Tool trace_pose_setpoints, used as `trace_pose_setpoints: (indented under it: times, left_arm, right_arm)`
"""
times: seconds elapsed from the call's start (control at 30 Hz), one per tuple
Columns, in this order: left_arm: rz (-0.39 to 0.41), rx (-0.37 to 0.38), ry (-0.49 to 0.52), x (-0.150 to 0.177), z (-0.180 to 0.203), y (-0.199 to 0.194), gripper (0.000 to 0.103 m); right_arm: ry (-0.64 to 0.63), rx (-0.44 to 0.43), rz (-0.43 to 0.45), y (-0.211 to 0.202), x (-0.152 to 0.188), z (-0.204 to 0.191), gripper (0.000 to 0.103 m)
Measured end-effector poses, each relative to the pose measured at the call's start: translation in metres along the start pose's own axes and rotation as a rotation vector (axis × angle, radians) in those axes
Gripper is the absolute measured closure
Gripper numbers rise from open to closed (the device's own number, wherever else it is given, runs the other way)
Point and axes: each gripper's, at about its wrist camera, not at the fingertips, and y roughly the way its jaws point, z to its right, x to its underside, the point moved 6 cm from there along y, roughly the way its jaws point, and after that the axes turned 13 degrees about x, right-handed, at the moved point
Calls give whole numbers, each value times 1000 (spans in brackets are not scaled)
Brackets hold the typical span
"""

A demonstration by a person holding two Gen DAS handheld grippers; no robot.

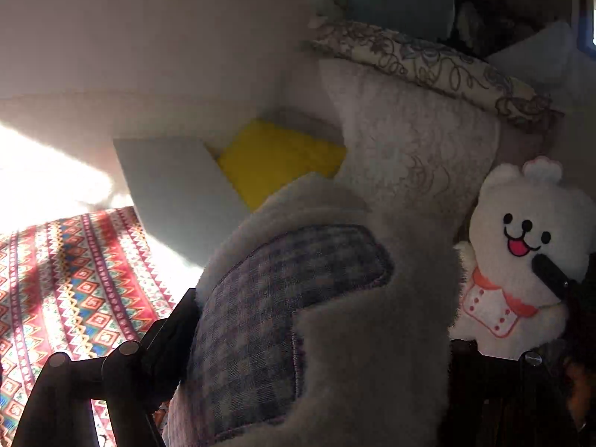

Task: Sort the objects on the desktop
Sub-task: 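Carry both white plush toys into the orange box and open both grippers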

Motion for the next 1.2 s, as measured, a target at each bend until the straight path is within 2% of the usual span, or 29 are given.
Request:
trace_pose_setpoints:
  times: [0.17, 0.23, 0.33, 0.47, 0.57, 0.63, 0.73, 0.8, 0.87, 0.93, 1.03, 1.07, 1.13, 1.17, 1.2]
  left_arm:
    - [-78, 56, 40, -11, 28, 92, 23]
    - [-88, 60, 53, -17, 31, 120, 27]
    - [-95, 69, 63, -25, 30, 151, 28]
    - [-134, 80, 62, -23, 21, 187, 28]
    - [-153, 79, 27, -13, 9, 199, 19]
    - [-161, 80, 6, -6, 1, 201, 18]
    - [-160, 56, -14, 0, -11, 194, 14]
    - [-147, 38, -29, 1, -19, 185, 11]
    - [-132, 23, -47, 1, -27, 173, 8]
    - [-123, 4, -70, 1, -34, 161, 7]
    - [-115, -4, -84, 3, -38, 144, 7]
    - [-112, -7, -82, 4, -38, 138, 7]
    - [-105, -10, -77, 6, -39, 125, 7]
    - [-99, -9, -76, 7, -39, 117, 7]
    - [-93, -11, -77, 7, -40, 110, 6]
  right_arm:
    - [27, 112, 36, -4, -30, 55, 7]
    - [26, 139, 38, -8, -35, 71, 7]
    - [24, 161, 27, 3, -44, 85, 7]
    - [5, 191, -29, 46, -46, 102, 5]
    - [-75, 259, -131, 82, -25, 100, 0]
    - [-119, 288, -196, 103, -9, 99, 0]
    - [-92, 255, -280, 120, 14, 99, 0]
    - [-61, 231, -310, 121, 22, 98, 0]
    - [-90, 242, -318, 119, 25, 92, 0]
    - [-133, 285, -319, 119, 25, 88, 0]
    - [-181, 431, -410, 121, 38, 82, 0]
    - [-146, 416, -449, 123, 42, 81, 0]
    - [-35, 320, -522, 123, 47, 77, 0]
    - [-83, 357, -513, 120, 47, 71, 0]
    - [-175, 427, -455, 115, 42, 62, 0]
